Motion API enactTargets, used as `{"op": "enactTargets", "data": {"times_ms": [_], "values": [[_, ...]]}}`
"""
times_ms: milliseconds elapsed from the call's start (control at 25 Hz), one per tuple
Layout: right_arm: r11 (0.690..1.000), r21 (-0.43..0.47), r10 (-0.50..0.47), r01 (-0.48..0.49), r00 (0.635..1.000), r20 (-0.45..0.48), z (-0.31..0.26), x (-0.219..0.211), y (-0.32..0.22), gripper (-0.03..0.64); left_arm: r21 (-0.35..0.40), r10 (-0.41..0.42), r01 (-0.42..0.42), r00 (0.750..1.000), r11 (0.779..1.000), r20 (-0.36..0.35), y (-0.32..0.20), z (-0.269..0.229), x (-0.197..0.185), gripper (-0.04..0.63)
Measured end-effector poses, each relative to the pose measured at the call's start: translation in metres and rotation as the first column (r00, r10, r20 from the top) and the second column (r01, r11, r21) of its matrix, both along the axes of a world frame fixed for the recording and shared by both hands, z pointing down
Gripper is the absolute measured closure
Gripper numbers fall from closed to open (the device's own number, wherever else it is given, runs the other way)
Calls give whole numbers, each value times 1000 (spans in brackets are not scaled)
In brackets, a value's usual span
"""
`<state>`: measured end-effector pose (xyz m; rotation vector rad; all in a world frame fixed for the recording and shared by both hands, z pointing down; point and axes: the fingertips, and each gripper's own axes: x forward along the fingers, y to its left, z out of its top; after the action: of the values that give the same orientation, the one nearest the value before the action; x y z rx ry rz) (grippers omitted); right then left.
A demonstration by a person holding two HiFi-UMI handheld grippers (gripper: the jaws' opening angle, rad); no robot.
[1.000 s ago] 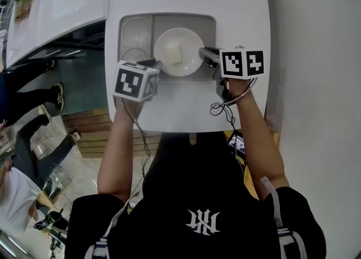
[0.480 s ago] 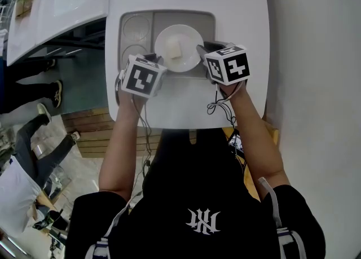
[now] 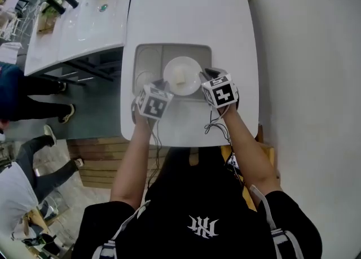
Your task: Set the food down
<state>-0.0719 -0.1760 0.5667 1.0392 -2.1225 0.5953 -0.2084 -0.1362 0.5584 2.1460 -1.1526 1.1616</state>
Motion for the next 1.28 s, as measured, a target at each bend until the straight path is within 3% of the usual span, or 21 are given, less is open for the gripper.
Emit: {"op": "enactTargets", "data": {"times_ms": [80, 120, 200, 280, 400, 480, 640, 720, 960, 1160, 1280], "values": [[990, 140, 19, -28, 998, 61, -38, 8, 4, 570, 120, -28, 45, 990, 992, -140, 7, -35, -8, 546], [977, 212, 10, -38, 992, 129, -65, 12, 4, 589, 190, -10, 59, 969, 980, -245, 7, -59, -7, 548], [953, 299, -46, -45, 955, 292, -116, 20, 18, 604, 288, 76, 64, 891, 956, -448, 23, -104, 4, 550], [950, 311, -108, -40, 890, 443, -156, 28, 55, 609, 317, 149, 60, 791, 947, -593, 60, -133, 16, 573], [950, 313, -193, -12, 765, 614, -199, 30, 118, 612, 312, 192, 62, 671, 948, -716, 112, -156, 33, 589], [949, 314, -239, 28, 712, 660, -214, 26, 155, 612, 306, 210, 46, 628, 951, -749, 138, -163, 47, 589], [946, 318, -283, 64, 640, 714, -228, 18, 204, 613, 308, 247, -15, 636, 951, -731, 188, -172, 68, 589], [938, 336, -312, 84, 626, 715, -231, 17, 213, 613, 320, 262, -27, 639, 947, -723, 200, -175, 74, 589], [885, 423, -449, 197, 608, 655, -248, 27, 251, 614, 376, 319, -47, 631, 925, -707, 223, -201, 115, 589], [899, 405, -415, 165, 616, 670, -245, 76, 284, 614, 419, 395, -114, 617, 901, -680, 253, -214, 168, 589], [904, 403, -395, 141, 636, 663, -236, 104, 282, 614, 411, 383, -110, 631, 905, -675, 252, -204, 185, 589]]}}
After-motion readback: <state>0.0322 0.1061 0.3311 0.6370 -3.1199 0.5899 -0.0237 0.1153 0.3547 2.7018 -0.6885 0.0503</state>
